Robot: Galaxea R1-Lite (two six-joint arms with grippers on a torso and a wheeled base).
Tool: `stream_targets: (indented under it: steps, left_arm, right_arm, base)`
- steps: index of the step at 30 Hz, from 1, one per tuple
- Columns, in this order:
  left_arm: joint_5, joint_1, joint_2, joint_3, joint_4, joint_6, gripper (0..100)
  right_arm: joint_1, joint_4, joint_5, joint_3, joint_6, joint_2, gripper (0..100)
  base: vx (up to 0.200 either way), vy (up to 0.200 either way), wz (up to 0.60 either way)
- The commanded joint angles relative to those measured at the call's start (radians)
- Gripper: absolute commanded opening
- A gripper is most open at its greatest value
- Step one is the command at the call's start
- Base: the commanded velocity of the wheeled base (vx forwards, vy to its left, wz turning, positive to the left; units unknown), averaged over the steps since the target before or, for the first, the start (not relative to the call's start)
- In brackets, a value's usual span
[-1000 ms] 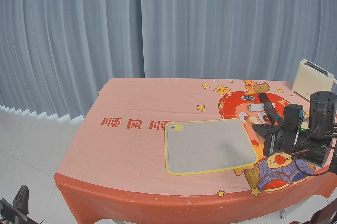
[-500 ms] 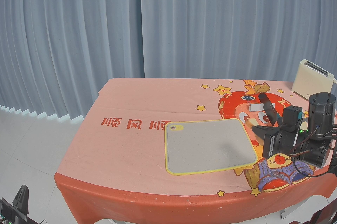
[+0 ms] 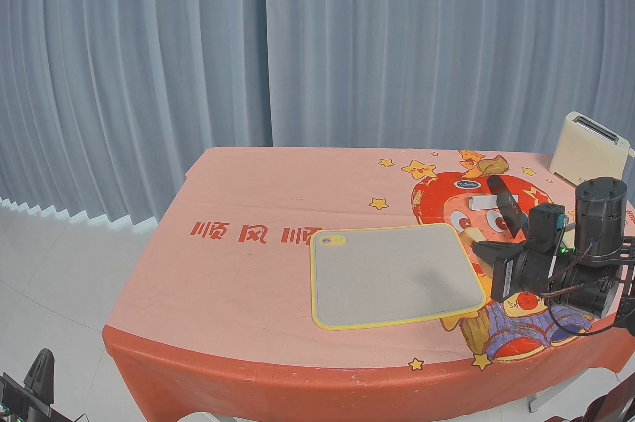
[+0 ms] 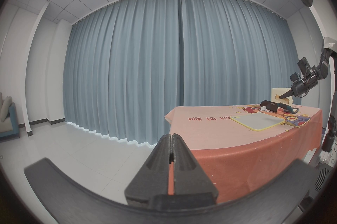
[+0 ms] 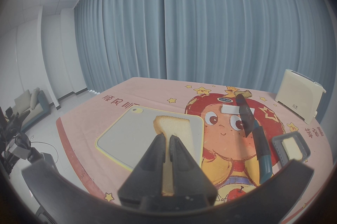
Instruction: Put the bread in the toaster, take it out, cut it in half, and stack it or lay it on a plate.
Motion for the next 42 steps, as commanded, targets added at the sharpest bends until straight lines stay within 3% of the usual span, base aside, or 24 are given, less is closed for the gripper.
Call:
stream_targets:
  steps: [1,42]
  left_arm:
    - [0.0,0.0,0.0,0.018,0.0,-0.001,0]
    - [0.0,0.0,0.0,0.018,0.0,-0.001,0]
  right_arm:
    - [-0.001,-0.001,-0.001,0.001,-0.001,0.012,0]
    - [-0.001,-0.001,-0.001,0.002,-0.002,0.008,0]
  base:
    - [0.0,0.0,0.0]
    - [0.0,0.0,0.0]
